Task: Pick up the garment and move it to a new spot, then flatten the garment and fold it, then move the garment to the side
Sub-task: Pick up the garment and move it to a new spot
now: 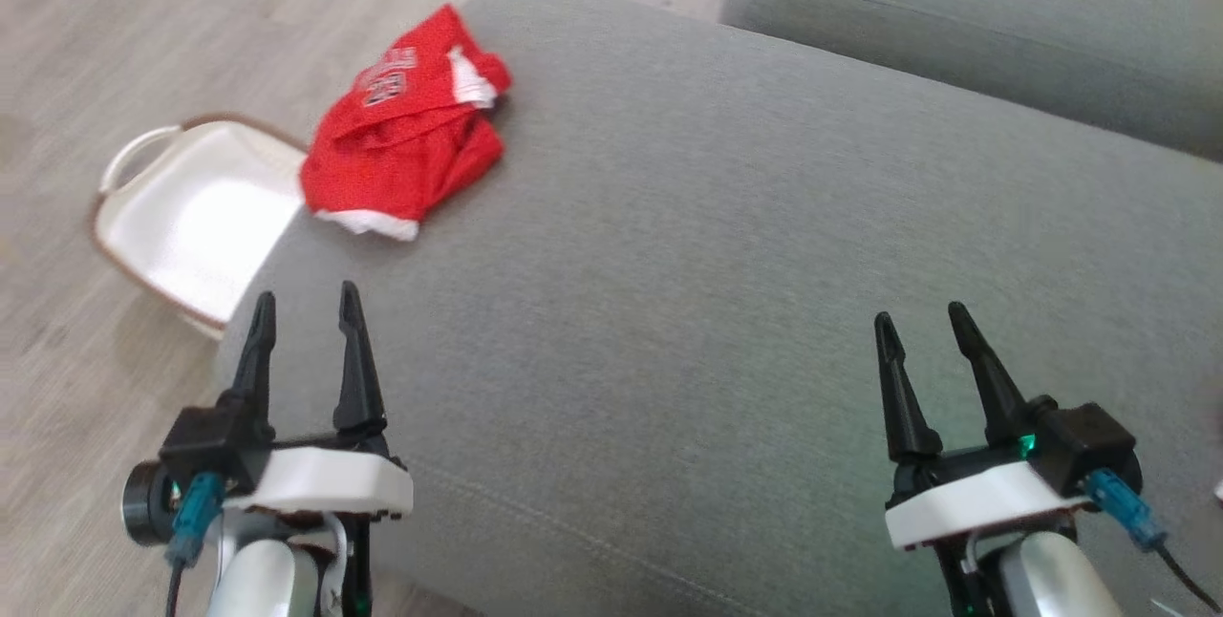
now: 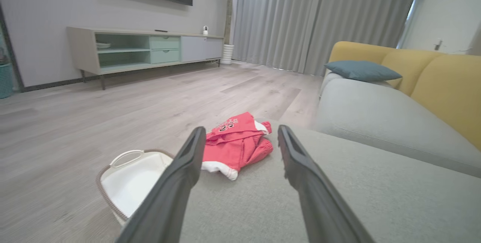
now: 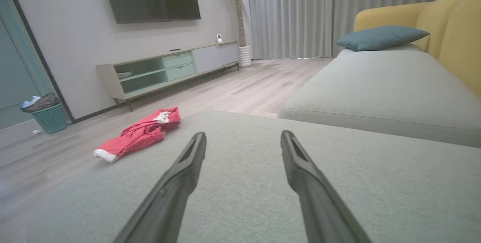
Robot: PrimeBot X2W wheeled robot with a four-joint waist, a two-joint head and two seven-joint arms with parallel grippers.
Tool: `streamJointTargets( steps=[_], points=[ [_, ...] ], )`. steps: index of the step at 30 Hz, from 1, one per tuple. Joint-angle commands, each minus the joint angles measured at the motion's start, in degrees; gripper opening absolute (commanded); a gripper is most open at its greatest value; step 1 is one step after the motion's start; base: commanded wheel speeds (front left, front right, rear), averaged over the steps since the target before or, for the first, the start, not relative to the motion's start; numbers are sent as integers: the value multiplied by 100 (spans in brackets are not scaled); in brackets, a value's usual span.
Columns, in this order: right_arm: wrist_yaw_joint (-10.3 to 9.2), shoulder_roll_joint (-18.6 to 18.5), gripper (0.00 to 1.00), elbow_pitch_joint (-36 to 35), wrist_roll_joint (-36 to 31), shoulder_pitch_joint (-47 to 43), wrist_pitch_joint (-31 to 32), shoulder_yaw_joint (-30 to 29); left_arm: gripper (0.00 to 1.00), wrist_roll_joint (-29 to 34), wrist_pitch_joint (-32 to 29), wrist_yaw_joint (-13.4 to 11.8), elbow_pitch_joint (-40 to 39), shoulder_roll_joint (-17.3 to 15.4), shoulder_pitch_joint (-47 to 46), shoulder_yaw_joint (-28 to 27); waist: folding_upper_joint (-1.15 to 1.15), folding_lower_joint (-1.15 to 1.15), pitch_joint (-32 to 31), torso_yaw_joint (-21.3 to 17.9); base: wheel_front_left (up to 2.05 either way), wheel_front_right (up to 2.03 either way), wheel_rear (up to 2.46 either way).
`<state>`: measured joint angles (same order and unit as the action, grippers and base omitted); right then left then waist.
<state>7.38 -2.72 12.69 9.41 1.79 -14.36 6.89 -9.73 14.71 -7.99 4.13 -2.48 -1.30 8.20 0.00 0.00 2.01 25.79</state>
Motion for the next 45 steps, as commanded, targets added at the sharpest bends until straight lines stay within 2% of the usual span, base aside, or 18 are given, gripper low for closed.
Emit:
streamJointTargets(
  steps=[1,4,12,20,25,28,34,35,36,38,45],
  points=[
    [11,-16,100,-142,64,187,-63,151,100,41,29,19,-181,-40,-148,-245,0,0,-72,241,0,0,0],
    [11,-16,100,-122,126,186,-63,195,100,58,29,25,-179,-40,-108,-287,0,0,-111,370,0,0,0],
    [11,-16,100,-96,168,205,-63,311,100,-26,29,40,-317,-40,-80,-548,0,0,-104,379,0,0,0],
    [11,-16,100,-111,87,306,-63,306,100,-14,29,161,-412,-40,-271,-946,0,0,80,140,0,0,0],
    [11,-16,100,-181,-232,598,-51,131,100,19,29,439,-257,-182,-780,-1308,0,0,495,-167,0,0,0],
    [11,-16,100,-276,-438,807,28,27,100,10,29,615,108,-434,-1259,-1482,0,0,793,-402,0,0,0],
    [11,-16,100,-697,-839,1156,263,-245,100,28,-225,1052,1381,-1215,-2593,-1506,0,0,1417,-852,0,0,0],
    [11,-16,100,-791,-907,1213,307,-308,100,2,-342,1115,1615,-1329,-2832,-1503,0,0,1511,-919,0,0,0],
    [11,-16,100,-987,-1031,1327,403,-400,100,14,-598,1271,2098,-1619,-3292,-1413,0,0,1717,-1065,0,0,0],
    [11,-16,100,-1167,-1135,1418,497,-464,100,-52,-857,1403,2549,-1804,-3725,-1277,0,0,1898,-1199,0,0,0],
    [11,-16,100,-1730,-1260,1590,733,-494,100,-347,-2040,1538,3970,-2347,-4849,-809,0,0,2358,-1635,0,0,0]
  ],
)
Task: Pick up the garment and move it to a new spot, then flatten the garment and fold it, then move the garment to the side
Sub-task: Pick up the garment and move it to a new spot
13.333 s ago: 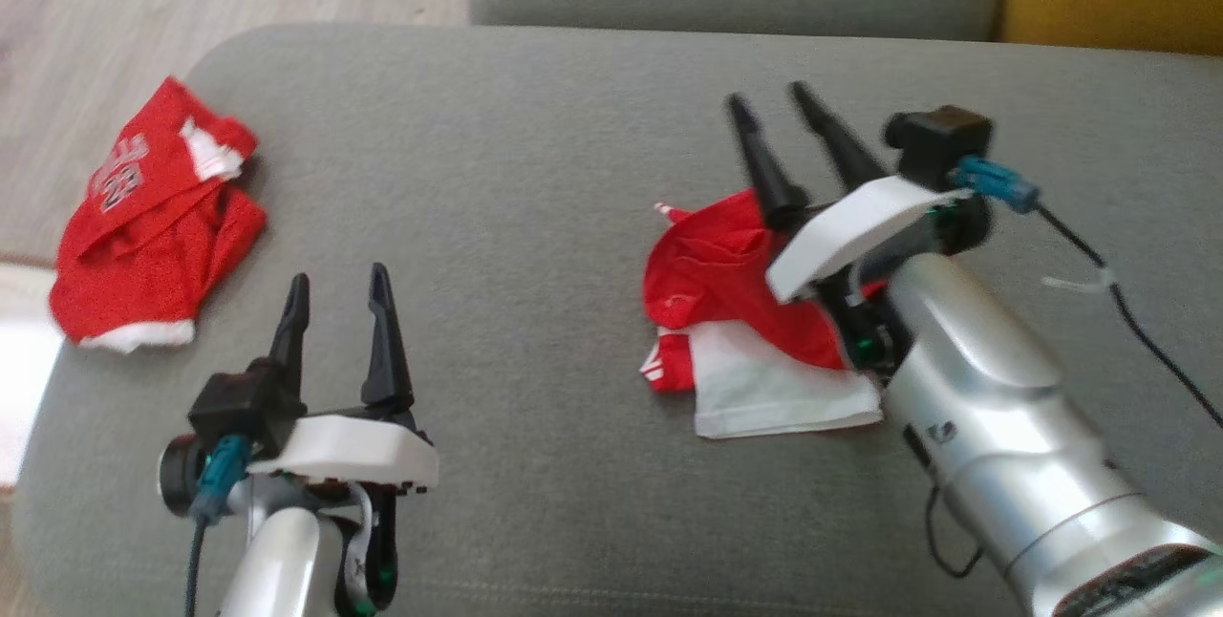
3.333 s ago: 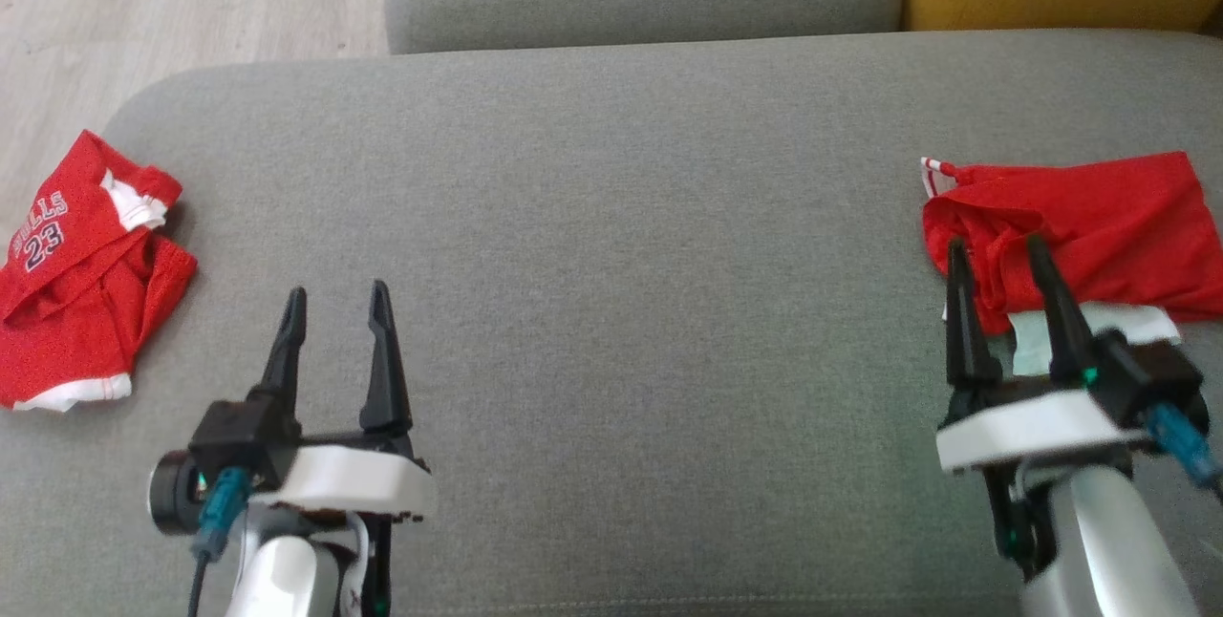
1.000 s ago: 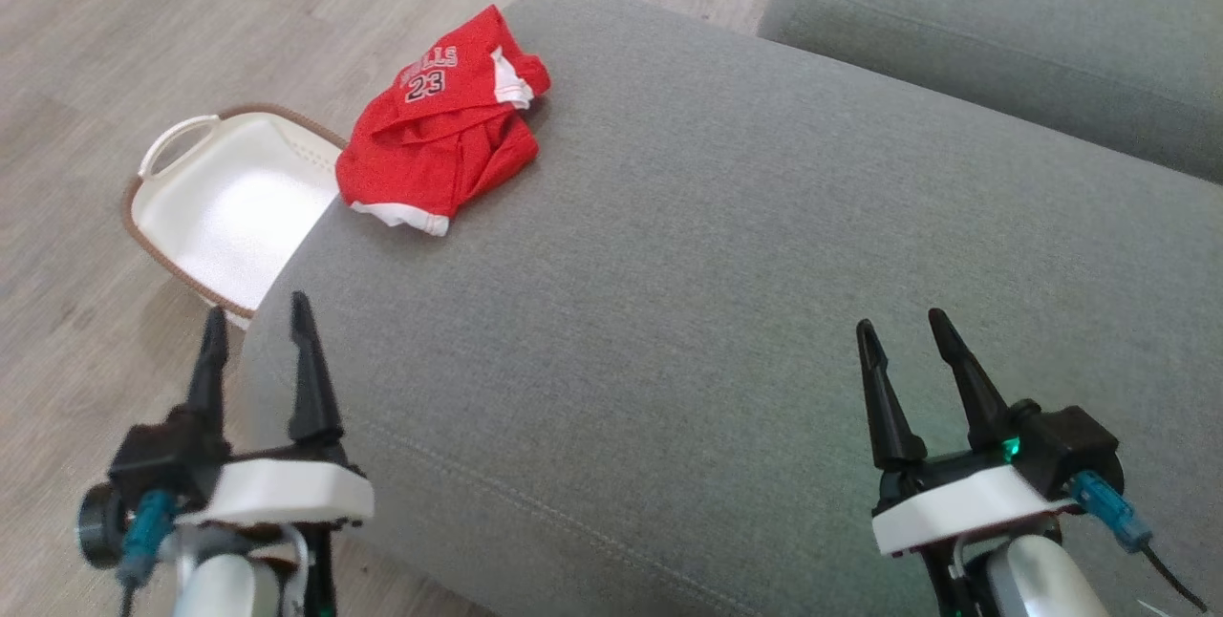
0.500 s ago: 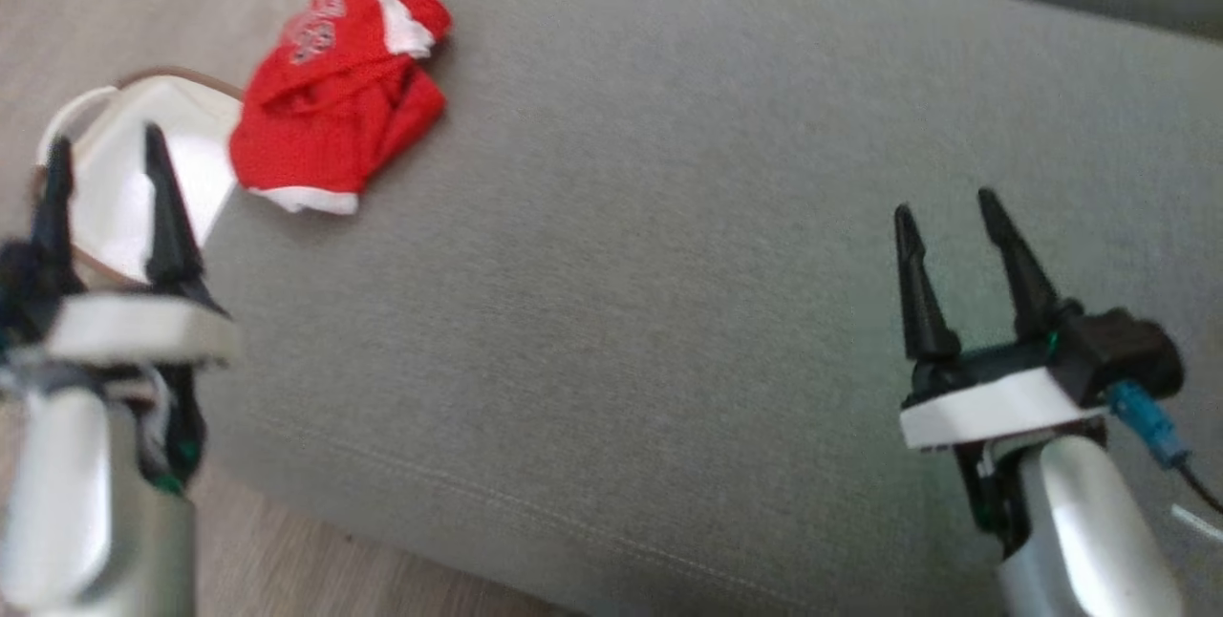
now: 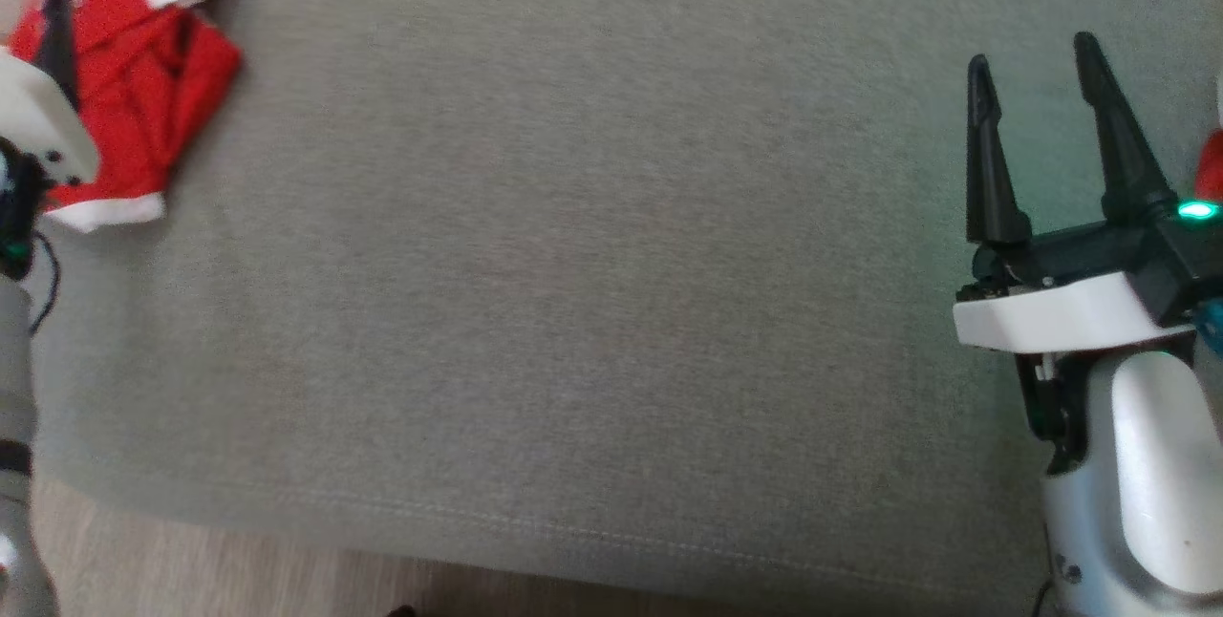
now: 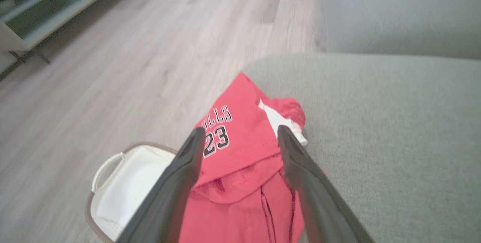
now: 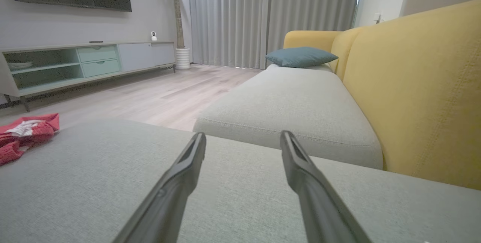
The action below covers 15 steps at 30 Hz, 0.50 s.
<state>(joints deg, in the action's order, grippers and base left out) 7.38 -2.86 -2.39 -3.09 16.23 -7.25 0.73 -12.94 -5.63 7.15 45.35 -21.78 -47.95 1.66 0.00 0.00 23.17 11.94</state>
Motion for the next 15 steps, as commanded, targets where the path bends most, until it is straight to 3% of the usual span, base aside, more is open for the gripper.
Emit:
streamJointTargets(
  steps=[1,8,15],
  points=[
    [11,-2,100,-276,2,153,42,126,100,-69,-163,27,31,-477,-304,-118,0,0,284,-296,0,0,0],
    [11,-2,100,-471,-40,111,120,173,100,-117,-735,32,895,-813,-947,192,0,0,534,-496,0,0,0],
    [11,-2,100,-586,-88,74,146,164,100,-105,-948,19,1526,-873,-1351,355,0,0,696,-530,0,0,0]
  ],
)
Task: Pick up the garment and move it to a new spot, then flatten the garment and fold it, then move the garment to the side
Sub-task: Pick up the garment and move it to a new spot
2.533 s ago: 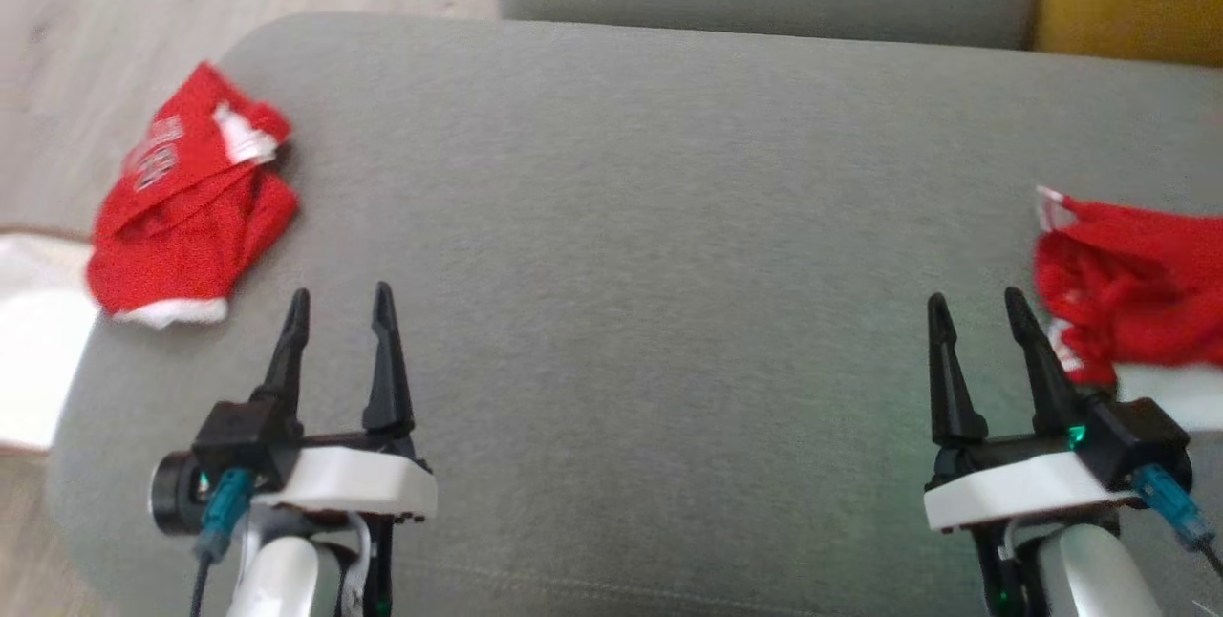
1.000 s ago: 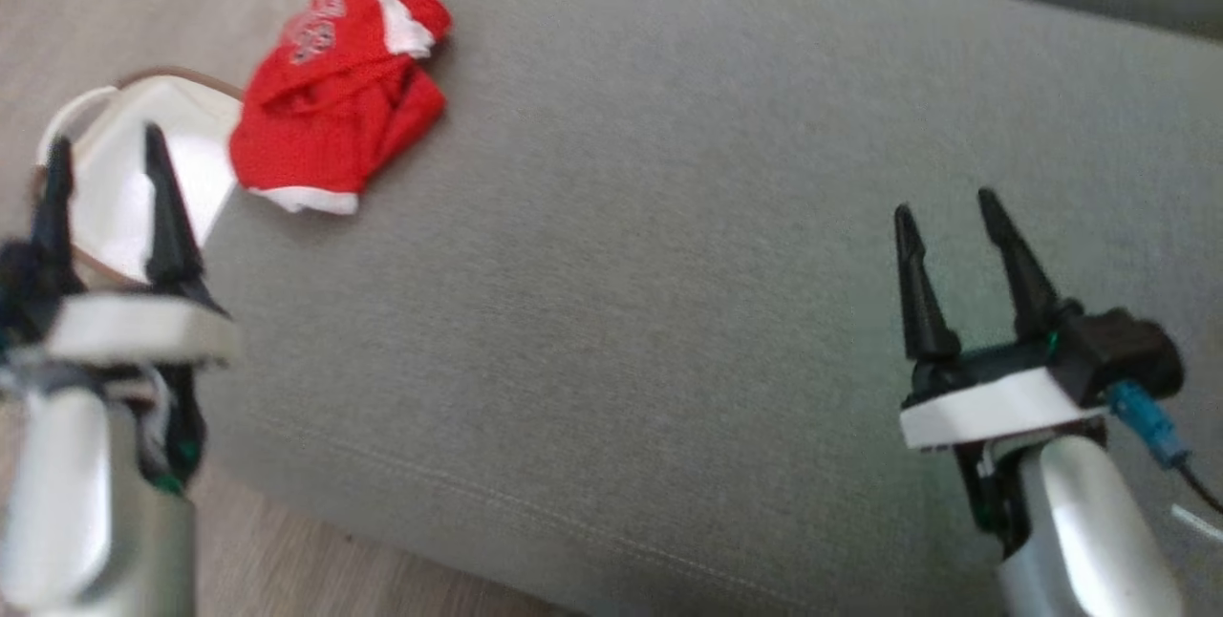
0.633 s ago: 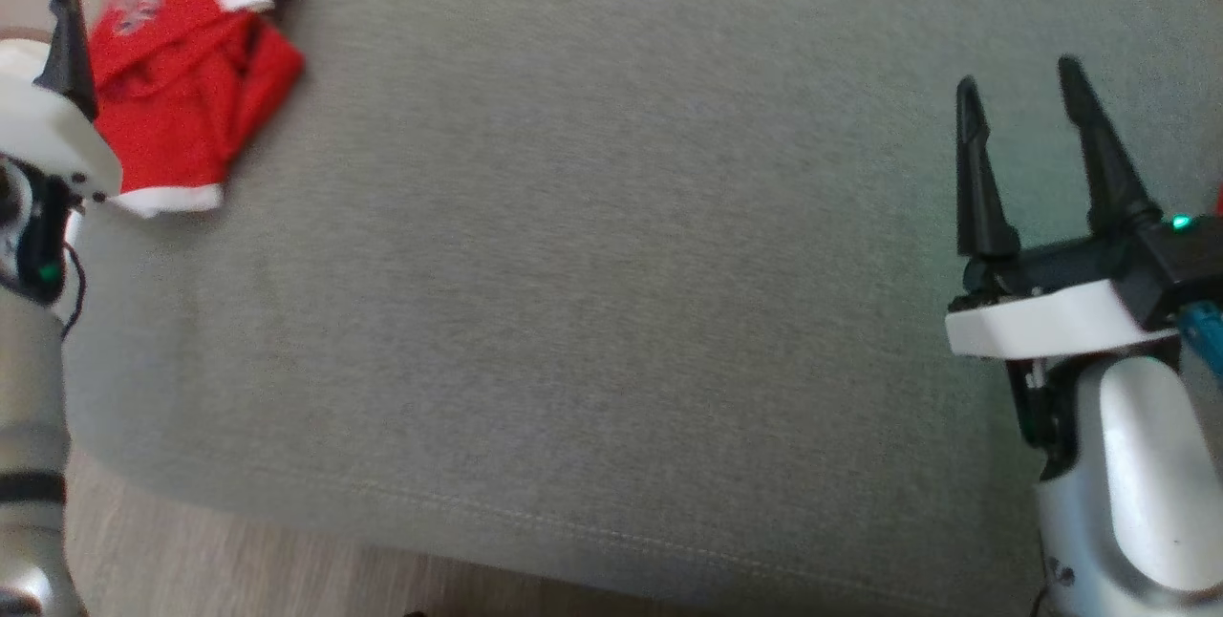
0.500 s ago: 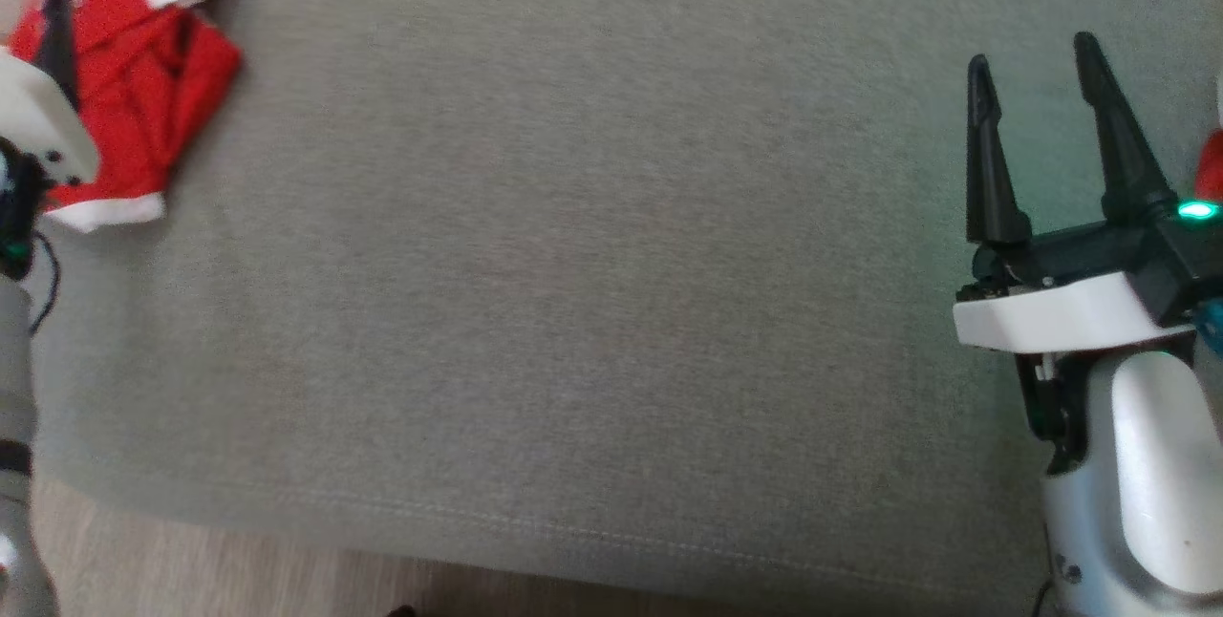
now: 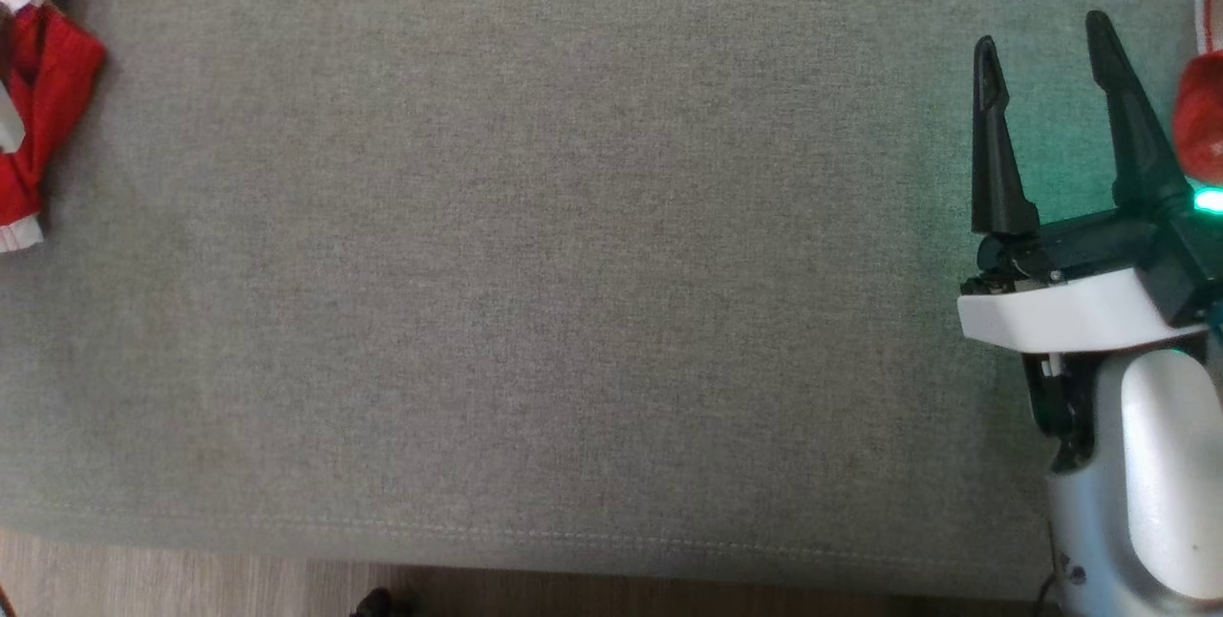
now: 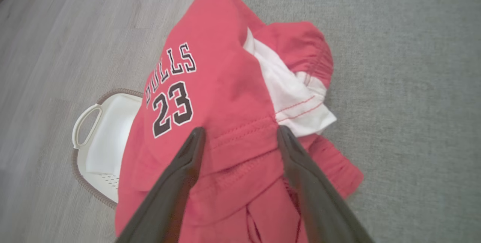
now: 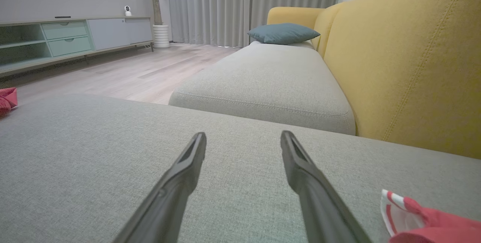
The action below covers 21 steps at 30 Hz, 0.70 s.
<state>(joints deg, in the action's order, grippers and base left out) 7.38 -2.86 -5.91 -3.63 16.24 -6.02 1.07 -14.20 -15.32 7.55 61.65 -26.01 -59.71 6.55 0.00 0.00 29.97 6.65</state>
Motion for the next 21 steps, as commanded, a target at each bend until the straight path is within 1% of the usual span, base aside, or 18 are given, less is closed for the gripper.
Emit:
streamJointTargets(
  steps=[1,5,6,7,9,14,19,21],
  points=[
    [11,-2,100,-244,-38,73,27,129,100,9,39,-36,-35,-437,-216,-135,0,0,35,0,0,0,0],
    [11,-2,100,-280,-60,72,45,121,100,11,70,-33,148,-378,-290,-62,0,0,71,15,0,0,0],
    [11,-2,100,-291,-70,70,50,112,80,-6,64,-29,208,-348,-306,-36,0,0,78,23,0,0,0],
    [11,-2,100,-297,-78,68,55,97,0,-32,91,-25,247,-320,-325,-21,0,0,79,32,0,0,0],
    [11,-2,100,-290,-90,56,59,67,0,-57,197,-20,303,-289,-352,22,0,0,54,55,0,0,0],
    [11,-2,100,-179,-39,31,25,92,0,-143,702,-12,326,-208,-412,92,0,0,-157,110,0,0,0],
    [11,-2,100,12,95,12,-81,123,0,-241,1298,-9,143,-135,-521,187,0,0,-534,126,0,0,0],
    [11,-2,100,116,179,-16,-141,114,0,-376,1515,-8,-1,-43,-536,225,0,0,-734,120,0,0,0]
  ],
)
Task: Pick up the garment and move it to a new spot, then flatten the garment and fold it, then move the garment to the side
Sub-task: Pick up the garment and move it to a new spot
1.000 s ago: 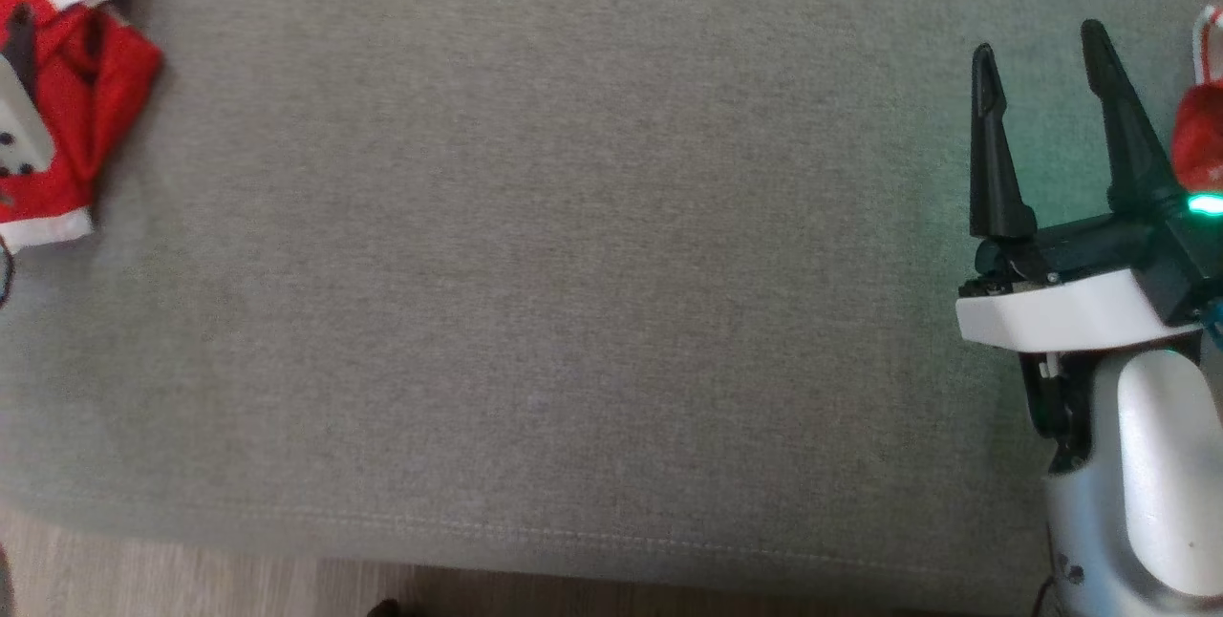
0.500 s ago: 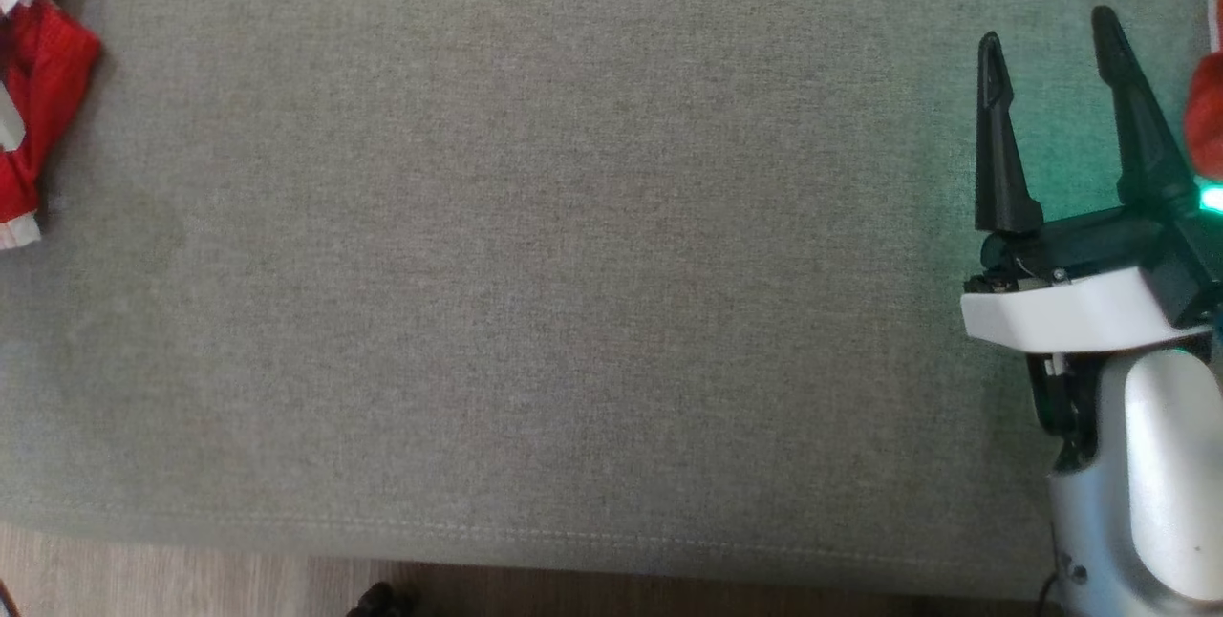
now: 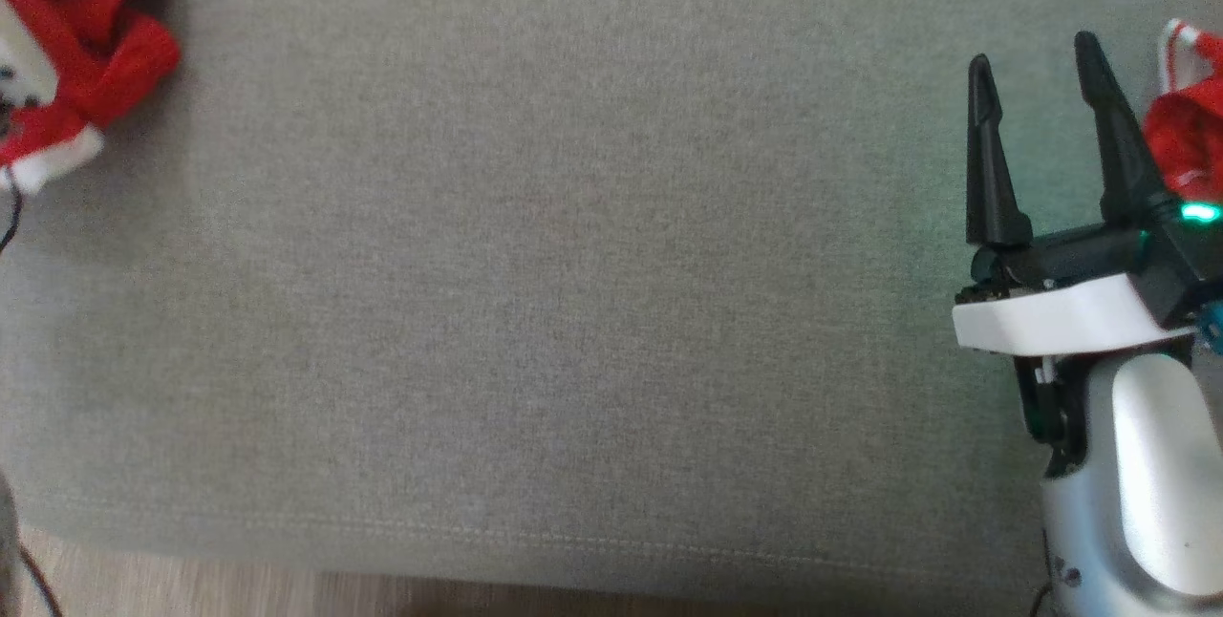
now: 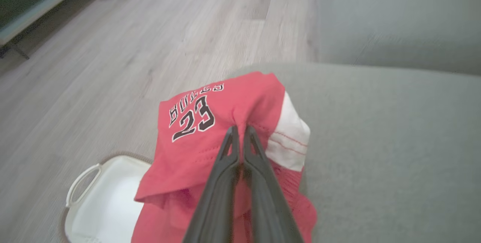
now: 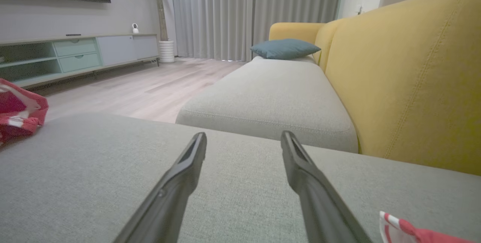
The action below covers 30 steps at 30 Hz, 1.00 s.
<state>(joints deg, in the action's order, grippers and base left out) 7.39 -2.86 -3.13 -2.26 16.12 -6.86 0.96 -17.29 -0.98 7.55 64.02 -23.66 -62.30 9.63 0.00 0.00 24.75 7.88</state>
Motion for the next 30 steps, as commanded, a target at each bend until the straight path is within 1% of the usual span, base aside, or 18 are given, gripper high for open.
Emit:
streamJointTargets(
  steps=[1,5,9,11,14,18,22,26,27,28,29,30],
  points=[
    [10,-2,100,-112,84,-22,-82,122,0,-152,142,-8,-331,-226,-278,-46,0,0,-302,-6,0,0,0],
    [10,-2,100,99,236,-119,-198,113,0,-474,274,-8,-788,-102,-249,78,0,0,-710,-8,0,0,0],
    [10,-2,100,268,384,-212,-304,148,0,-586,223,-7,-1266,25,-114,191,0,0,-1078,-37,0,0,0],
    [10,-2,100,331,445,-258,-343,156,0,-639,97,-7,-1545,184,45,269,0,0,-1232,-62,0,0,0],
    [10,-2,100,400,533,-301,-399,152,0,-782,-153,-20,-2055,510,396,364,0,0,-1431,-117,0,0,0],
    [10,-2,100,468,634,-310,-440,179,0,-899,-527,-182,-2838,932,1003,551,0,0,-1628,-249,0,0,0],
    [10,-2,100,485,709,-280,-462,224,0,-834,-737,-478,-3533,1245,1633,805,0,0,-1711,-452,0,0,0],
    [10,-2,100,504,781,-230,-486,257,0,-901,-787,-758,-3967,1685,2176,1003,0,0,-1728,-718,0,0,0],
    [10,-2,100,504,781,-230,-486,257,0,-901,-787,-758,-3967,1685,2176,1003,0,0,-1728,-718,0,0,0],
    [10,-2,100,515,809,-203,-494,267,0,-905,-793,-862,-4106,1863,2393,1208,0,0,-1715,-850,0,0,0],
    [10,-2,100,515,809,-203,-494,267,0,-905,-793,-862,-4106,1863,2393,1208,0,0,-1715,-850,0,0,0],
    [10,-2,100,520,817,-182,-496,274,0,-892,-763,-937,-4157,1928,2474,1316,0,0,-1701,-915,0,0,0]
  ],
)
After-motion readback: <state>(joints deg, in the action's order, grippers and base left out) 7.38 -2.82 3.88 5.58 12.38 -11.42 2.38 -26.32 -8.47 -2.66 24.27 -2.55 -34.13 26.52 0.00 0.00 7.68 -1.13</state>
